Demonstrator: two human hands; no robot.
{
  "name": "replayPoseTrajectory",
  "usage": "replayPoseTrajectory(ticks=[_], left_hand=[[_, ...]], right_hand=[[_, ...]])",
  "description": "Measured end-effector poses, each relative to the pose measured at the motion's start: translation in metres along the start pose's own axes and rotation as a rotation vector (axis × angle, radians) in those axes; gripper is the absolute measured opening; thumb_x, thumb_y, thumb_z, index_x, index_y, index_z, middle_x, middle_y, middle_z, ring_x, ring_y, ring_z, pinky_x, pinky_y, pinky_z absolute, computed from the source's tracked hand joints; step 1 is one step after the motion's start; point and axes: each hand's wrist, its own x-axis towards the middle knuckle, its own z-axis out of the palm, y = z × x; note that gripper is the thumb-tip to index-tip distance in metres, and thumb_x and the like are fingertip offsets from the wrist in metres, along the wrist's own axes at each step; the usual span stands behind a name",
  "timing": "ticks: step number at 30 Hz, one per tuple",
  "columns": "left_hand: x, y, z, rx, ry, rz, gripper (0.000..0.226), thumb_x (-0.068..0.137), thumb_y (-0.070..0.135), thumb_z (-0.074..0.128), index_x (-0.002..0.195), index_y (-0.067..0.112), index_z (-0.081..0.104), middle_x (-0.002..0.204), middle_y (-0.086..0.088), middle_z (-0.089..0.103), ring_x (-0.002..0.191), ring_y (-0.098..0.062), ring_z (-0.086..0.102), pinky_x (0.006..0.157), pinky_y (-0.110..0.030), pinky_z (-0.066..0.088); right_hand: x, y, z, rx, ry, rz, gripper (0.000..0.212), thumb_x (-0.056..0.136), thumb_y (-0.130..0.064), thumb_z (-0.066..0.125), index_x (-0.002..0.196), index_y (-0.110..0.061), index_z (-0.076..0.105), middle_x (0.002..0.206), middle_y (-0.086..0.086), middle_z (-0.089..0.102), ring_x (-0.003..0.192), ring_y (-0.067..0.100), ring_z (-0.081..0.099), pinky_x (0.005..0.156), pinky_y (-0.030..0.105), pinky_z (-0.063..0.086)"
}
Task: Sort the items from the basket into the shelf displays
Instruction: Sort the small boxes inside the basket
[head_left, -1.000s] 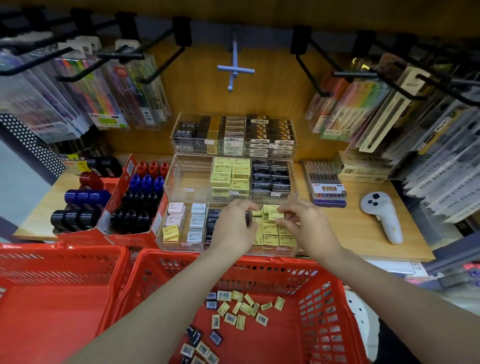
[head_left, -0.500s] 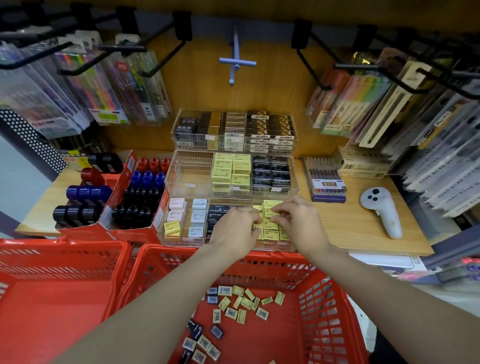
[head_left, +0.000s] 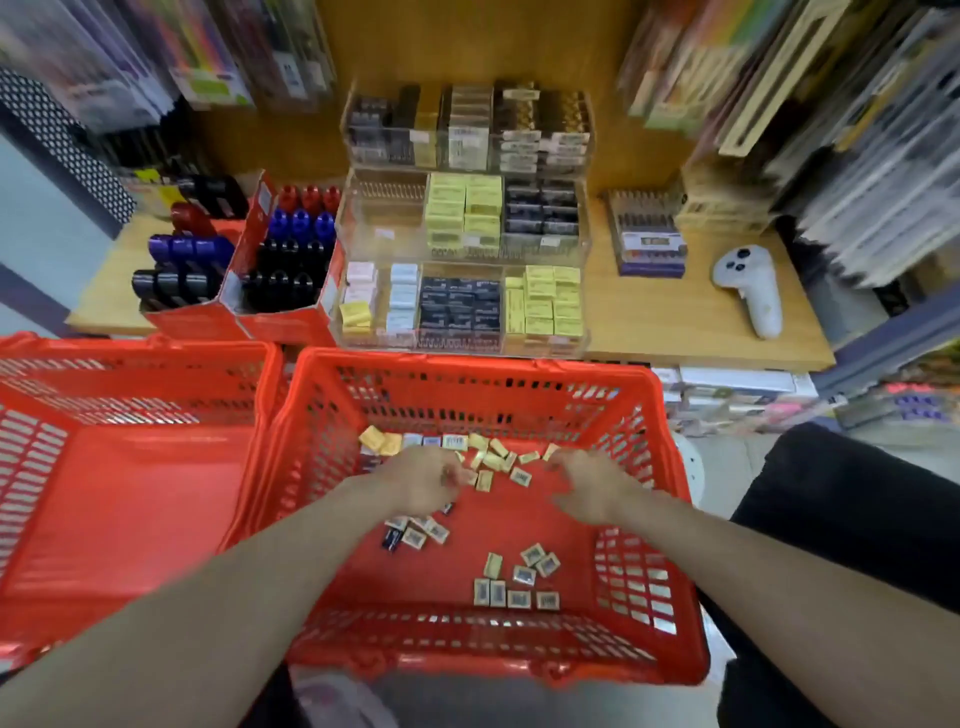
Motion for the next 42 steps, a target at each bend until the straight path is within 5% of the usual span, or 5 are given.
replayPoseTrajectory(ticks=[11,19,30,35,42], left_hand=[[0.03,-0.07,0.103,-0.335,-0.06,-0.386,0.033,0.096,0.019,0.059,0.129,0.015,0.058,0.127,-0.013,0.062,0.111,-0.029,0.062,0.084,-0.029,0.048],[0.043,-0.109,0.102,-0.324,-0.038,-0.481,0.062,0.093,0.014,0.061,0.149,0.023,0.034,0.146,-0.011,0.033,0.127,-0.028,0.047,0.096,-0.025,0.039],[0.041,-0.126,0.112,-0.211,0.284,-0.261,0.063,0.088,0.013,0.067,0.143,0.028,0.042,0.15,-0.004,0.03,0.137,-0.027,0.033,0.111,-0.034,0.033],[0.057,-0.138,0.121,0.323,0.066,-0.202,0.104,0.076,0.061,0.072,0.153,0.045,0.005,0.162,-0.007,-0.01,0.144,-0.037,0.012,0.111,-0.054,0.031],[0.057,-0.145,0.14,0.321,0.128,-0.078,0.073,0.09,0.042,0.064,0.15,0.038,0.022,0.155,-0.003,0.013,0.14,-0.025,0.021,0.111,-0.048,0.035]], right_hand=[[0.011,0.002,0.149,0.36,-0.219,0.432,0.089,0.079,-0.049,0.076,0.149,-0.027,0.025,0.151,0.021,0.02,0.142,0.034,0.025,0.115,0.034,0.029],[0.053,-0.02,0.164,0.524,0.022,0.306,0.06,0.081,-0.018,0.079,0.133,-0.025,0.049,0.135,0.006,0.04,0.112,0.014,0.05,0.096,0.016,0.034],[0.125,-0.025,0.133,-0.216,0.009,0.081,0.105,0.063,-0.083,0.063,0.143,-0.058,-0.001,0.154,0.012,0.002,0.138,0.04,0.022,0.103,0.064,0.033],[0.114,-0.029,0.152,-0.161,-0.002,0.055,0.094,0.066,-0.06,0.079,0.138,-0.04,0.021,0.145,0.008,0.013,0.127,0.031,0.027,0.087,0.043,0.051],[0.109,-0.008,0.156,-0.031,0.025,-0.072,0.065,0.08,-0.026,0.073,0.136,-0.032,0.04,0.145,0.009,0.016,0.13,0.03,0.028,0.099,0.037,0.045]])
